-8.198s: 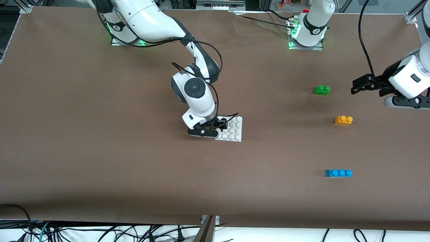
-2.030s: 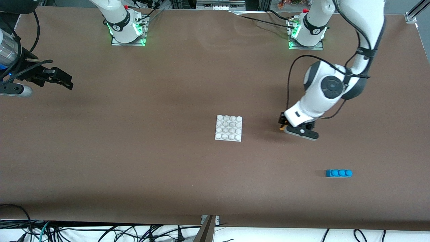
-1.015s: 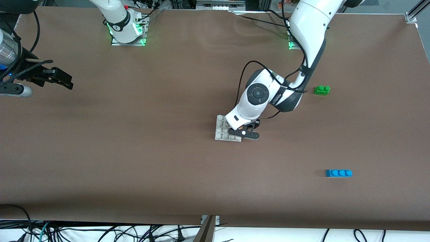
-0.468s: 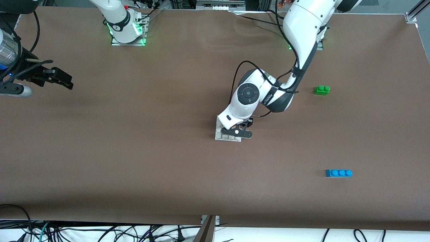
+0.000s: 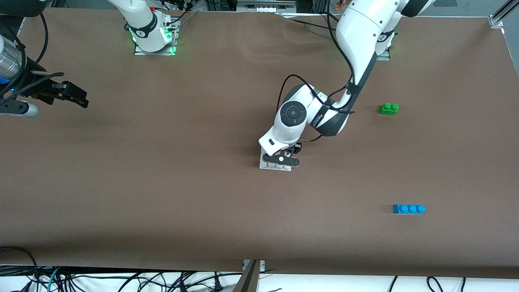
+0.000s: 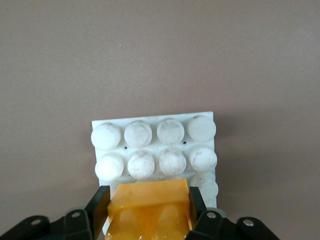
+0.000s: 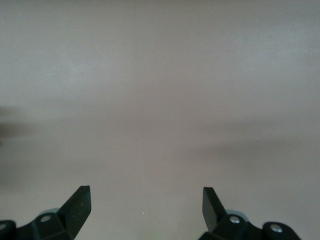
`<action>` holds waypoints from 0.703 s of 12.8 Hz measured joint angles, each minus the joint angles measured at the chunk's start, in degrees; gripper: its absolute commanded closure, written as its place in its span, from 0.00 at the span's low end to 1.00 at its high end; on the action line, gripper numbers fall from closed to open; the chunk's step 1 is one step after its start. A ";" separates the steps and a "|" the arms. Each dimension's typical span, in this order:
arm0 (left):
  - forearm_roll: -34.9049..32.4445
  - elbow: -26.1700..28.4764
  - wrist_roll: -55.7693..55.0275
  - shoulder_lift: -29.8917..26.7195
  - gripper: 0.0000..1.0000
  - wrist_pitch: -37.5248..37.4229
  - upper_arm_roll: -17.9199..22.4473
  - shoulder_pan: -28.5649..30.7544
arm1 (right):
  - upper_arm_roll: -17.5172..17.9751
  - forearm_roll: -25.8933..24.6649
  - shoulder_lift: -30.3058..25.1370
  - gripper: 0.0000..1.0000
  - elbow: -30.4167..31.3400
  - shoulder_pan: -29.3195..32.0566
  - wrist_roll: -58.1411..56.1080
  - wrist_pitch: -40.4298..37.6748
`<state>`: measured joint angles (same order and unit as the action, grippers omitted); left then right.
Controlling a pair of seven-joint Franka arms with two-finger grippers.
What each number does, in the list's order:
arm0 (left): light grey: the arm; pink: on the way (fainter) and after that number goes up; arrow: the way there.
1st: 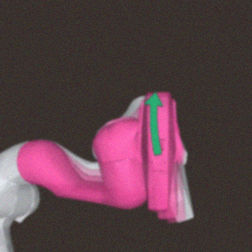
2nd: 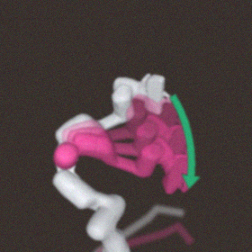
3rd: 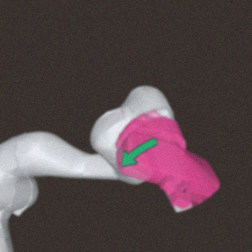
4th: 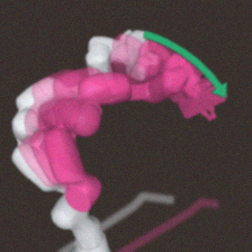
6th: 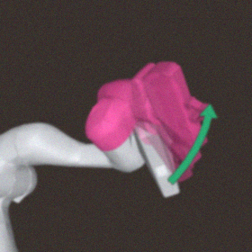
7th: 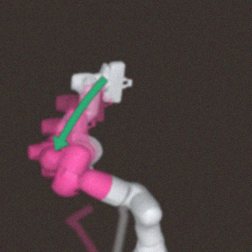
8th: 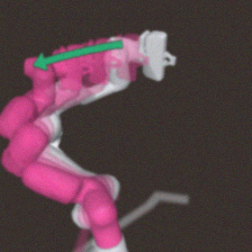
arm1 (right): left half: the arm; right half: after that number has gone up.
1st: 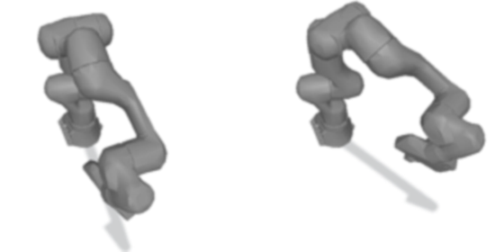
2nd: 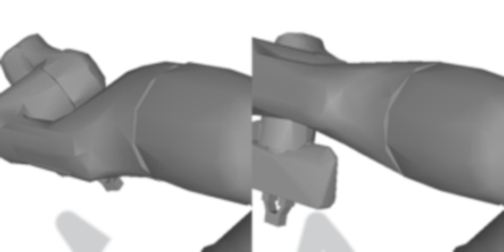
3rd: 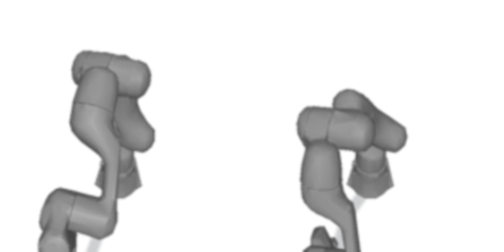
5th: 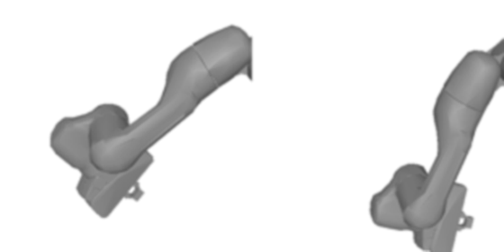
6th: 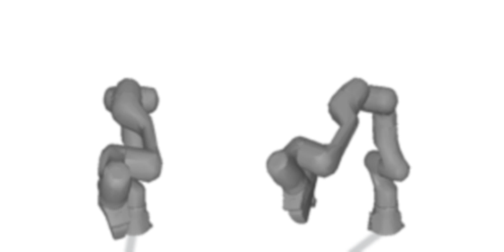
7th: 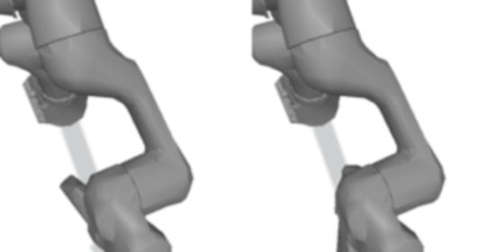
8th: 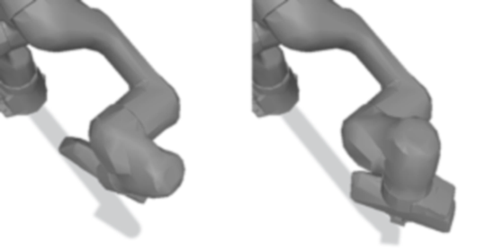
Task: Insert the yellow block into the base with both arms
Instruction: 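Lower and press the yellow block onto the base plate studs with the left gripper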
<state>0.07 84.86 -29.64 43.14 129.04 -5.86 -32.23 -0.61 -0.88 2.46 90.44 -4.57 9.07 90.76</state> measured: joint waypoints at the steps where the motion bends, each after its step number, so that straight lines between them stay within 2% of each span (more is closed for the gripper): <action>1: 0.00 -0.18 -0.31 0.16 0.77 0.00 0.02 -0.03 | 0.00 0.00 0.00 0.01 0.00 0.00 0.00 0.00; 9: 0.00 -0.45 -0.50 0.89 0.77 -0.02 0.31 -0.52 | 0.00 0.00 0.00 0.01 0.00 0.00 0.00 0.00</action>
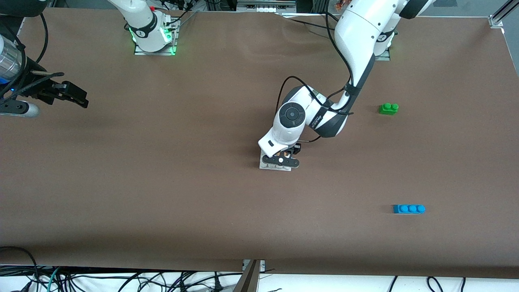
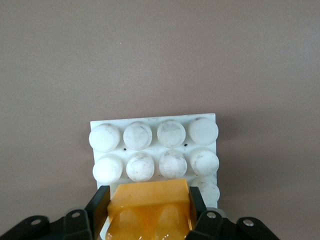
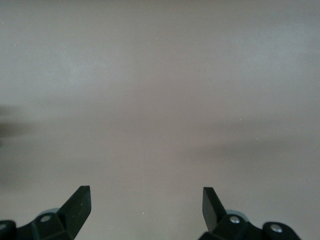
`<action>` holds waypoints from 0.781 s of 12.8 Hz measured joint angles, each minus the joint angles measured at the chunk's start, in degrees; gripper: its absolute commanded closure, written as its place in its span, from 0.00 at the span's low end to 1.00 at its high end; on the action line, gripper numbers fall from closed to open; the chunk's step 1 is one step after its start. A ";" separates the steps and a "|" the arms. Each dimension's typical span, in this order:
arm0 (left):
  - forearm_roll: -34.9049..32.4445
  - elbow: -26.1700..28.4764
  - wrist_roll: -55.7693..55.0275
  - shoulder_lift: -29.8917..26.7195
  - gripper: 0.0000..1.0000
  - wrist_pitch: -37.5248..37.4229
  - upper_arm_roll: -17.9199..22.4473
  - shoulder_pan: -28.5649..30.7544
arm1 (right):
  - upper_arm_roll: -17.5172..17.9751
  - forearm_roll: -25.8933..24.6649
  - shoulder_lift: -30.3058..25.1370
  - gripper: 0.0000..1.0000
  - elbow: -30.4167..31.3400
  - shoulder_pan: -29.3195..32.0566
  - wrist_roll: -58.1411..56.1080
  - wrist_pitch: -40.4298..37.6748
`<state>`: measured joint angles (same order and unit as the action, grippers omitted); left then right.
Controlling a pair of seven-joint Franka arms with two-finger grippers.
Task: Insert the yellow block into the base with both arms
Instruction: 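Lower and press the yellow block onto the base plate studs with the left gripper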
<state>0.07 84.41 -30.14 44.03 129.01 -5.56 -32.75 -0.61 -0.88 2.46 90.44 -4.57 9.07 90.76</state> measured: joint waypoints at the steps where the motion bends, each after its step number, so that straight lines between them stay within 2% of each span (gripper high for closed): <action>1: -0.15 -0.02 0.00 0.11 0.77 0.00 0.10 -0.21 | 0.00 0.00 0.00 0.01 0.00 0.00 0.00 0.00; 8: -2.14 -0.07 0.00 0.34 0.75 0.00 0.18 -0.82 | 0.00 0.00 0.00 0.01 0.00 0.00 0.00 0.00; 9: -2.14 -0.08 0.00 0.34 0.71 0.00 0.18 -0.83 | 0.00 0.00 0.00 0.01 0.00 0.00 0.00 0.00; 10: -2.14 -0.10 0.00 0.34 0.60 0.00 0.19 -0.84 | 0.00 0.00 0.00 0.01 0.00 0.00 0.00 0.00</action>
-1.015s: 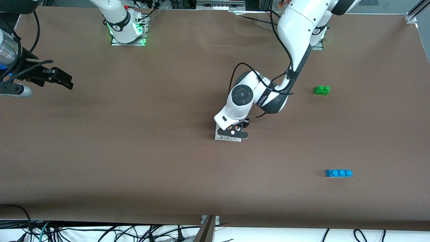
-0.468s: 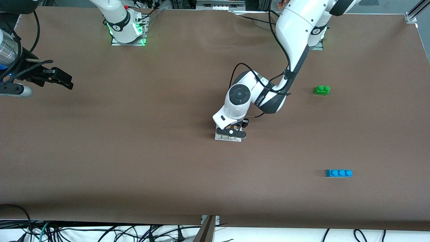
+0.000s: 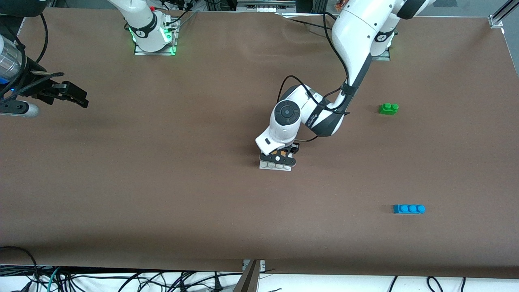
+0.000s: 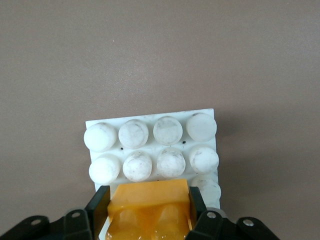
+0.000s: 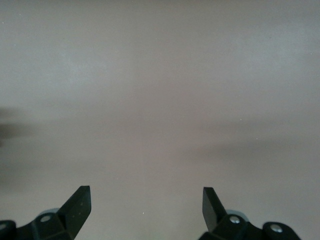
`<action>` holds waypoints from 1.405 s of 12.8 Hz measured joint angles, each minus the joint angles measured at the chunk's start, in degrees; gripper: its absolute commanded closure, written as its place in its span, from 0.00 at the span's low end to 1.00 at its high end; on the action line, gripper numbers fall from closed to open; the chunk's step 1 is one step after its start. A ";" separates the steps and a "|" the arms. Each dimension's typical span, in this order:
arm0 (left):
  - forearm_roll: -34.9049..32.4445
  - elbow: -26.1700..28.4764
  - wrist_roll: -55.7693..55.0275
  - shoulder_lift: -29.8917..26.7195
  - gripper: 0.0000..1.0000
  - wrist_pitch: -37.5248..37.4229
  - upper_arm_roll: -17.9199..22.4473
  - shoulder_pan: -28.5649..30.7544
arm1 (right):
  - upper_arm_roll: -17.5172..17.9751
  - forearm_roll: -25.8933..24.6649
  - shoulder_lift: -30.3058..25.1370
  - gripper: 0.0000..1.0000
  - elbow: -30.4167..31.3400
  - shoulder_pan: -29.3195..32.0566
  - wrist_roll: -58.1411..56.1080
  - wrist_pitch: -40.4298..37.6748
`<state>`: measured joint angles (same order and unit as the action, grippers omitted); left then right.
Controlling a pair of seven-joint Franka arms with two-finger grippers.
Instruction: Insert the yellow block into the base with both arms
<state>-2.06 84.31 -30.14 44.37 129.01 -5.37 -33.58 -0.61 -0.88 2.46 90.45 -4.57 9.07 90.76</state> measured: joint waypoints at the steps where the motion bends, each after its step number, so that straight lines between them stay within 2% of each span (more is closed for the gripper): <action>1: 0.00 0.00 0.00 0.01 0.43 0.00 0.00 -0.02 | 0.00 0.00 0.00 0.01 0.00 0.00 0.00 0.00; 3: 0.00 -0.01 0.00 0.03 0.30 0.00 0.01 -0.04 | 0.00 0.00 0.00 0.01 0.00 0.00 0.00 0.00; 5: -0.04 -0.03 0.00 0.05 0.00 0.00 0.04 -0.04 | 0.00 0.00 0.00 0.01 0.00 0.00 0.00 0.00; 14: -0.10 -1.07 0.01 -0.13 0.00 -0.19 0.08 -0.04 | 0.00 0.00 0.00 0.01 0.00 0.00 0.00 0.00; 18: -0.10 -3.20 0.01 -5.20 0.00 -10.60 0.77 0.71 | 0.00 0.00 0.01 0.01 0.05 0.00 0.00 0.00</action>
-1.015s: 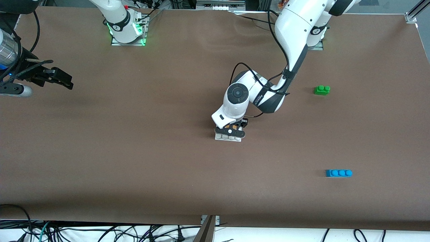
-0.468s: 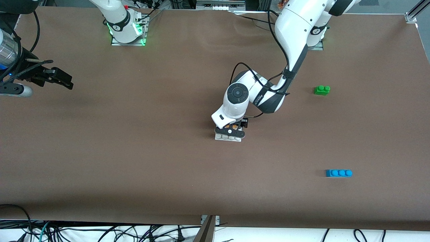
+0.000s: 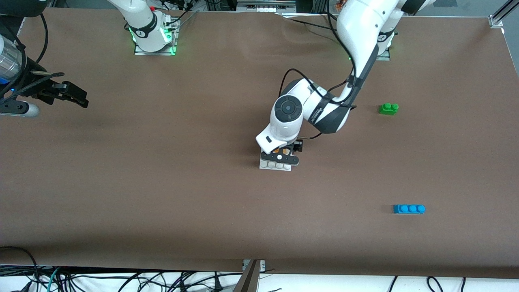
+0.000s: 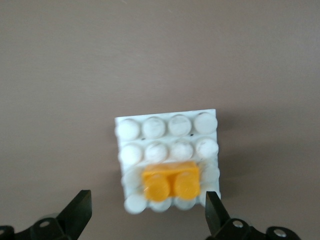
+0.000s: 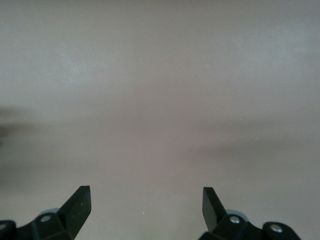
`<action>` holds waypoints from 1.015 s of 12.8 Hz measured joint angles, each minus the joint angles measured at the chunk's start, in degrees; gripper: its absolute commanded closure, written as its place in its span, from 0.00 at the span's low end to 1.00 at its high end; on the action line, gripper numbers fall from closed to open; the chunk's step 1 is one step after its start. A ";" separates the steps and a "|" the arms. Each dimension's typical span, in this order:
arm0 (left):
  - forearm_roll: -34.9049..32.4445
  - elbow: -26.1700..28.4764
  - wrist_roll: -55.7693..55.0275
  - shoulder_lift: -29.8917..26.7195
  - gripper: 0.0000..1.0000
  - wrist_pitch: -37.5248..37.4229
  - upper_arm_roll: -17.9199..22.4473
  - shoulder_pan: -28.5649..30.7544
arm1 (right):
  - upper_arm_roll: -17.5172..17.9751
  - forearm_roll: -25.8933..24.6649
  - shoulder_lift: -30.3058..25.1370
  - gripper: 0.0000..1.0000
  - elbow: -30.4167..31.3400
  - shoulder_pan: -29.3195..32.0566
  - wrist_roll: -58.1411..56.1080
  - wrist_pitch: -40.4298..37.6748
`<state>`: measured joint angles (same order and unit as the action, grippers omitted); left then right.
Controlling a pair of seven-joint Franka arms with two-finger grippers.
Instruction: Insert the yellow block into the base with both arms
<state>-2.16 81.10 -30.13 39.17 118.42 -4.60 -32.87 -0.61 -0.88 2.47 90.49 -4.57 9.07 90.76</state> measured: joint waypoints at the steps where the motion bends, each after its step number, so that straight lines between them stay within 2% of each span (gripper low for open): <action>1: 0.00 -0.16 0.00 -2.13 0.00 -2.34 0.22 0.82 | 0.00 0.00 0.00 0.01 0.01 0.00 0.00 0.00; 4: 0.00 -0.40 1.04 -8.94 0.00 -9.94 0.54 4.52 | 0.00 0.00 0.00 0.01 0.04 0.00 0.00 0.00; 7: -0.01 -0.43 11.08 -15.70 0.00 -13.95 0.84 11.17 | -0.01 0.00 0.00 0.01 0.06 0.01 0.00 0.00; 13: -0.01 -0.29 15.11 -24.47 0.00 -21.38 1.45 22.02 | -0.04 0.00 0.00 0.01 0.07 0.01 0.00 0.03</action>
<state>-2.17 80.82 -15.02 14.70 97.04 -3.15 -10.86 -0.65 -0.88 2.47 90.56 -4.56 9.07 90.79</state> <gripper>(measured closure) 0.000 0.009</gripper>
